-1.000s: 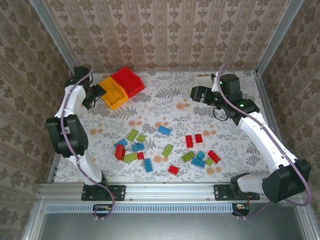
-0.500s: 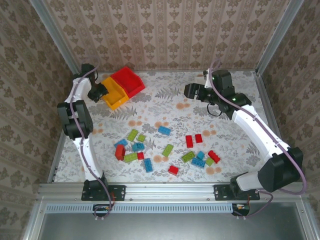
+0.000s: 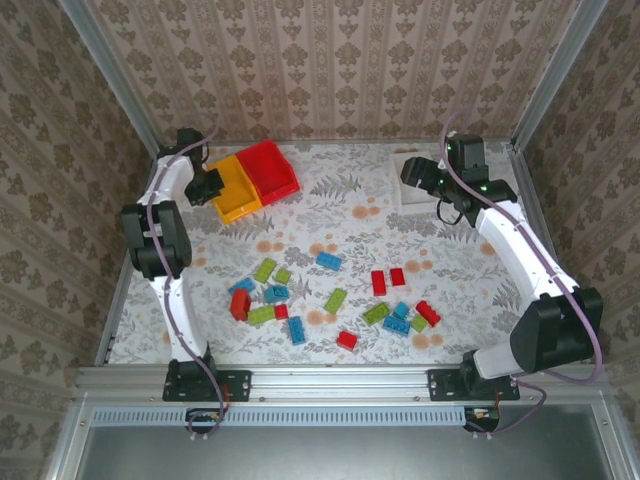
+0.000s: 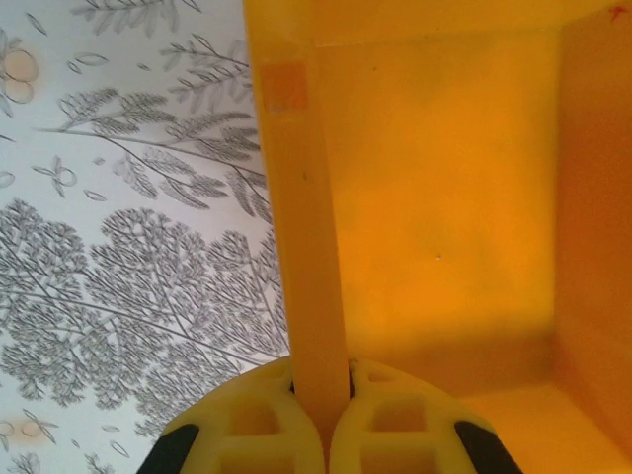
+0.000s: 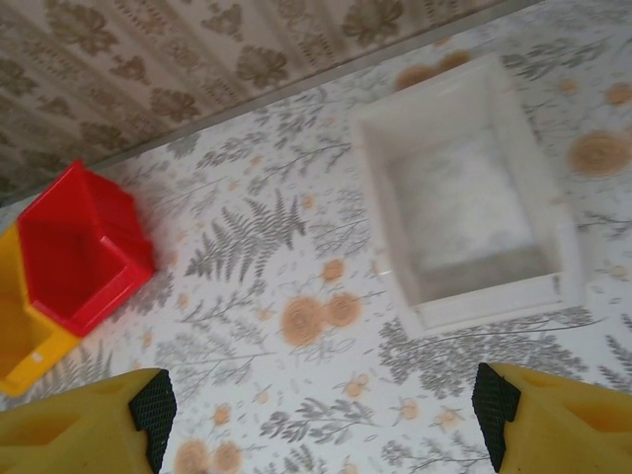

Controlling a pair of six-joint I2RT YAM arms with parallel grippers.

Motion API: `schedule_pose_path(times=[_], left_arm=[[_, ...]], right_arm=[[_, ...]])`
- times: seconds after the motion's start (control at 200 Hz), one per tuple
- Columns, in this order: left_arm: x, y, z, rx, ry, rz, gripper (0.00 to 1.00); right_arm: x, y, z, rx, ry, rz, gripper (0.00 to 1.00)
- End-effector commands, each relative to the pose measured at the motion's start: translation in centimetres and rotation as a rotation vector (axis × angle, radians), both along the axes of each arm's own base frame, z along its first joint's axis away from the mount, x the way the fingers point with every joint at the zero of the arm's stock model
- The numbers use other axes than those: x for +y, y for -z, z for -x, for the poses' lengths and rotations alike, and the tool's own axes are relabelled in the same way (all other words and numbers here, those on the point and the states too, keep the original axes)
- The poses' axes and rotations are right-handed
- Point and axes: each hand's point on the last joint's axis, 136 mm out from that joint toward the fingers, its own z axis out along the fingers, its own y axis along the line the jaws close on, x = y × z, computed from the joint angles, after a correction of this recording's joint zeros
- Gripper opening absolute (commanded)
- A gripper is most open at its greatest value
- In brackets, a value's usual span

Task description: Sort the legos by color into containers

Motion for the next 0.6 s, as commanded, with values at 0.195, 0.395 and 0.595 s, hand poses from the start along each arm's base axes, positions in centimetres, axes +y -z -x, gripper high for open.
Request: schedule_pose_path(times=[0.195,0.395,0.595], left_arm=[[-6.2,-1.4,3.4,-0.002,0.367,-0.098,0.00],[-10.1,-1.1,5.2,0.001,0.497,-0.063,0.00],[-12.4,-0.9,5.9,0.010,0.522,-0.038,0.00]], right_arm=[[-7.3,4.6,-3.5,0.090,0.138,0.078,0.81],[-8.4,10.0,-6.5,0.224,0.060,0.067,0.73],[-8.7,13.7,-9.2,0.340,0.006,0.060,0.69]])
